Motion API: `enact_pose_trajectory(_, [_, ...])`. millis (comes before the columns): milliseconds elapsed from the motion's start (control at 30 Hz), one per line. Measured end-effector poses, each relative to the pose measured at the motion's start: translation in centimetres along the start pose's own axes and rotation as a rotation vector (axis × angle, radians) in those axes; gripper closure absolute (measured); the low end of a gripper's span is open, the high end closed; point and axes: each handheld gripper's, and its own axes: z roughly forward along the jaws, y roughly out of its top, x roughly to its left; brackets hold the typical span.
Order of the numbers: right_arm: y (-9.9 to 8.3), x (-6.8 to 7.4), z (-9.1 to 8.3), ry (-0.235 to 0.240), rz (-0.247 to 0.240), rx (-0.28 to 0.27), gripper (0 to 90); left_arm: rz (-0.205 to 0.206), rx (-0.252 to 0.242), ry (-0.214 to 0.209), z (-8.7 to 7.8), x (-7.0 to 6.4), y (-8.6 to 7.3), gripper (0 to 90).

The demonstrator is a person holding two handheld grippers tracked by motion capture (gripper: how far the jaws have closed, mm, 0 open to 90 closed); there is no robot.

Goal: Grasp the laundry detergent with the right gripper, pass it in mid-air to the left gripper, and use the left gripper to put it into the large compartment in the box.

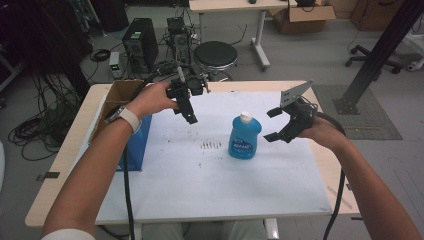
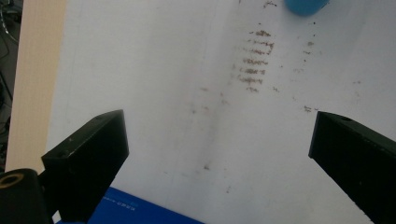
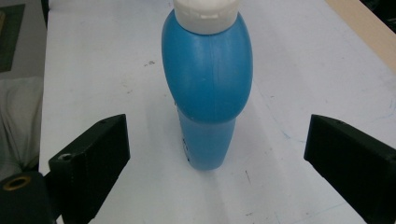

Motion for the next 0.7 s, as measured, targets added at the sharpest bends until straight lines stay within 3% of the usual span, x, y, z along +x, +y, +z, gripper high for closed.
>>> enact_pose_trajectory(700, [-3.0,-0.4,1.2,0.022,0.046,-0.104,6.4,0.003,0.001,0.001,0.0,-0.2,0.1,5.3])
